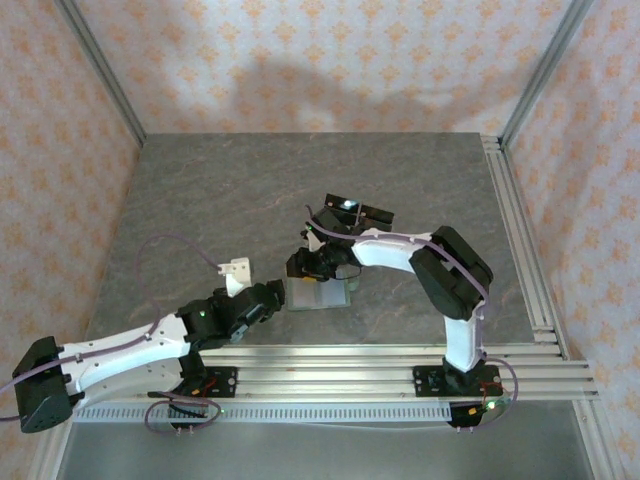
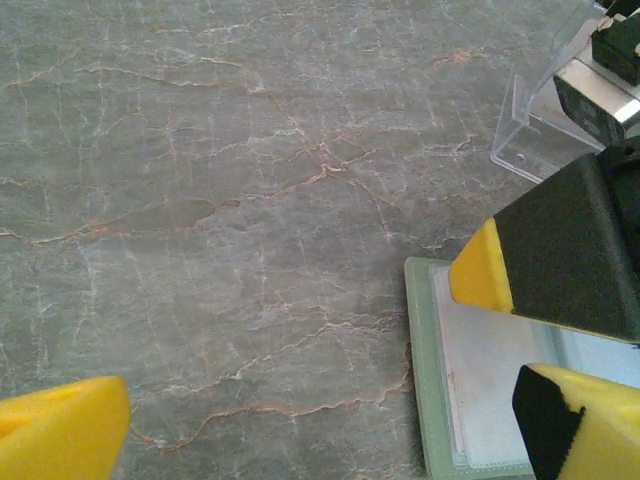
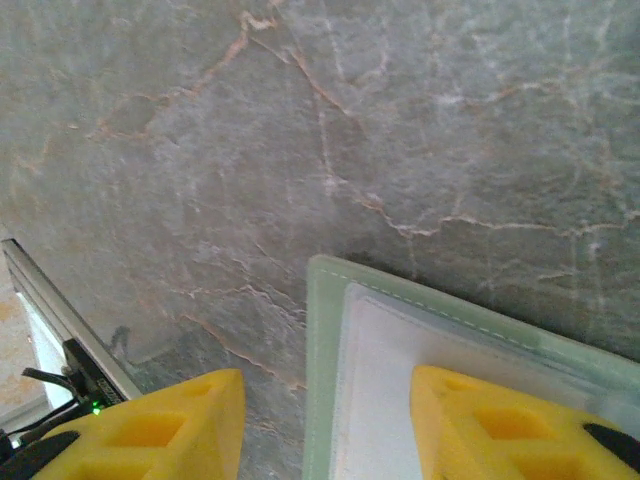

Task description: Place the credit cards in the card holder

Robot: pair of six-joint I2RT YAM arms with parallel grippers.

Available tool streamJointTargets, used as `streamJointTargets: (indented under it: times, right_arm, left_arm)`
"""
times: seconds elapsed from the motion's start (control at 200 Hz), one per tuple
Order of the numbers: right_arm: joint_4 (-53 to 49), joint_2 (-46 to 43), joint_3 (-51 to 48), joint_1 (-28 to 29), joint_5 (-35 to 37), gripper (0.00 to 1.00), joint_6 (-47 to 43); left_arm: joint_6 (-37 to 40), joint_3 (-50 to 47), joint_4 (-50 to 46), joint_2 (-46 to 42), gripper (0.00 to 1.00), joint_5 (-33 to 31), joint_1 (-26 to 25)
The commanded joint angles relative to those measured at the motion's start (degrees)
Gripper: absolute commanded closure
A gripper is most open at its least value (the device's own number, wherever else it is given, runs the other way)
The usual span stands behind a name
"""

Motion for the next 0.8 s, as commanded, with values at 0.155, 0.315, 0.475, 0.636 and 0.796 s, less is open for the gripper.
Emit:
streamJointTargets:
  times: [0.155, 0.315, 0.475, 0.636, 0.796]
  right_arm:
    - [-5.2, -8.3, 0.6, -2.4, 2.6, 0.53, -2.6]
    - [-15.0, -15.8, 0.6, -6.9, 10.8, 0.53, -9.6]
    - [-28.4, -18.2, 4.1, -10.1, 25.1, 0.53, -21.6]
    - [-34.5, -15.4, 6.3, -10.8, 35.8, 0.53, -29.4]
    - [-35.5, -12.0, 7.3, -10.7, 39.1, 0.53, -33.3]
  left_arm:
    - [1.0, 2.5, 1.3, 7.5, 0.0, 0.5, 0.7]
    - [2.8, 5.9, 3.6, 15.2, 0.0, 2.5, 0.9]
    - [4.0, 9.8, 4.9, 21.2, 0.0, 3.0, 1.4]
    - [3.5, 12.1, 5.6, 24.1, 0.0, 2.9, 2.7]
    - [3.5, 13.3, 5.3, 25.5, 0.0, 4.9, 4.9]
